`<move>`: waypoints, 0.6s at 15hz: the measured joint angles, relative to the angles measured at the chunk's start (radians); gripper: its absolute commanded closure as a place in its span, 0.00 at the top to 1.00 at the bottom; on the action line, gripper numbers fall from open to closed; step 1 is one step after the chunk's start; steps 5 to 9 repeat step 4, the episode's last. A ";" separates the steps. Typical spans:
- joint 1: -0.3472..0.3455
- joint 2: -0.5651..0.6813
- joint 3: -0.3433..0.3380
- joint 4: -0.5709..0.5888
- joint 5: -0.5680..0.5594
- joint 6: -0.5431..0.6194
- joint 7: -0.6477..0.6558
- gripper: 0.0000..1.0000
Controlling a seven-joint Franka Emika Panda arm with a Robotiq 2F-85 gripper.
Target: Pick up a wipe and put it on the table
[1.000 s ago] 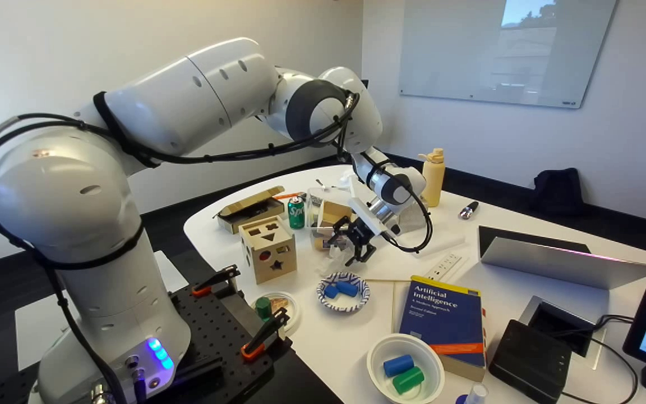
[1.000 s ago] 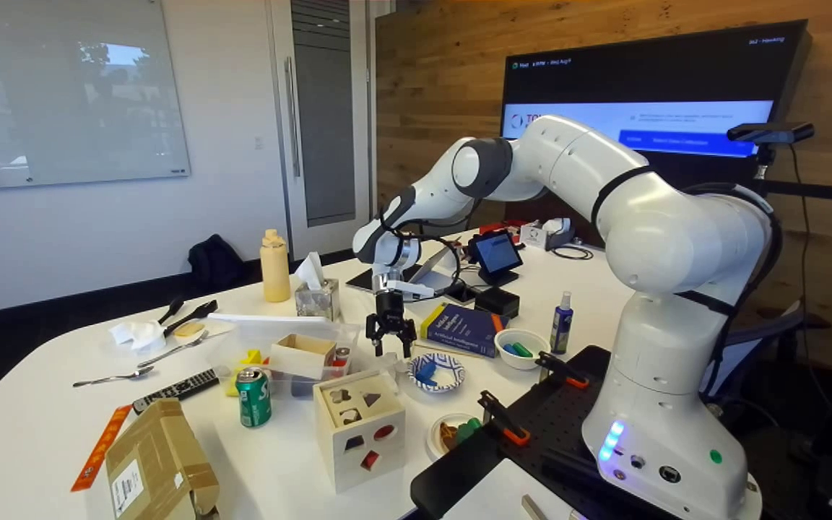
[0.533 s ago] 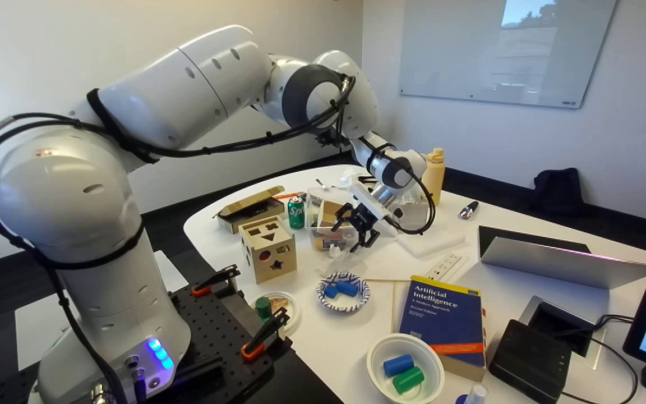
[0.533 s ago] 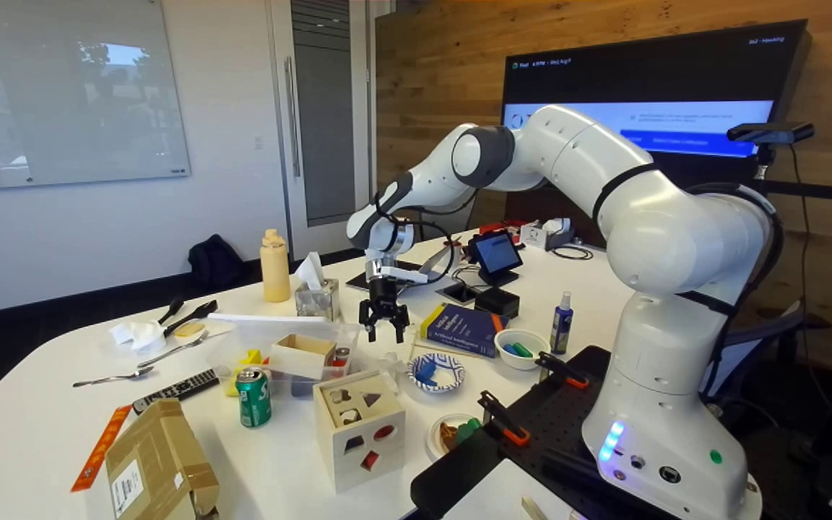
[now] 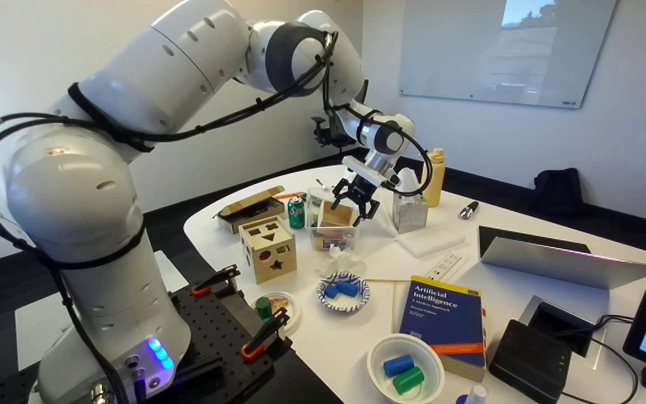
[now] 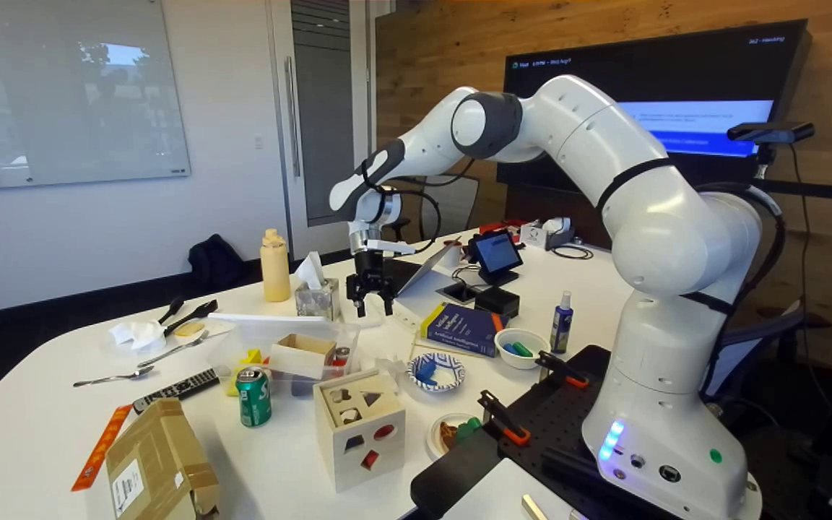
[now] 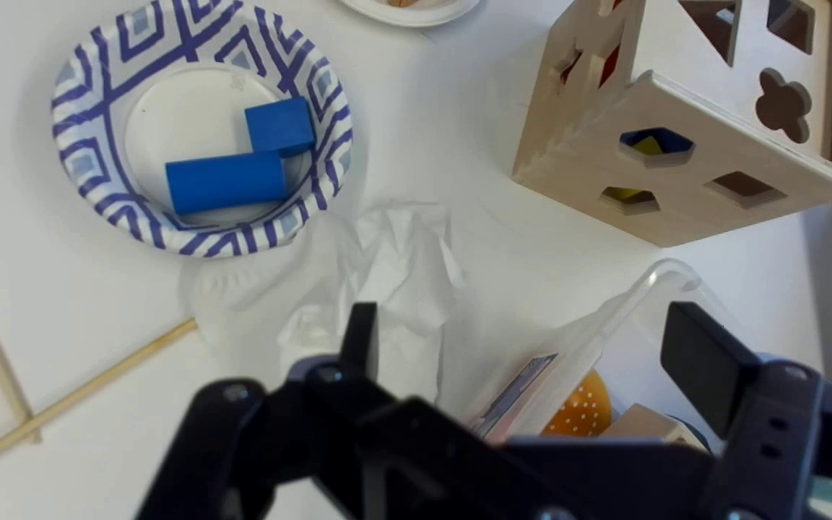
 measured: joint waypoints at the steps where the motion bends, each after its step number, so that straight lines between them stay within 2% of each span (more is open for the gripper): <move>1: 0.005 -0.014 -0.005 -0.013 -0.002 0.006 0.000 1.00; 4: 0.005 -0.046 -0.015 -0.054 -0.005 0.025 0.000 1.00; 9: 0.005 -0.046 -0.015 -0.054 -0.005 0.025 0.000 1.00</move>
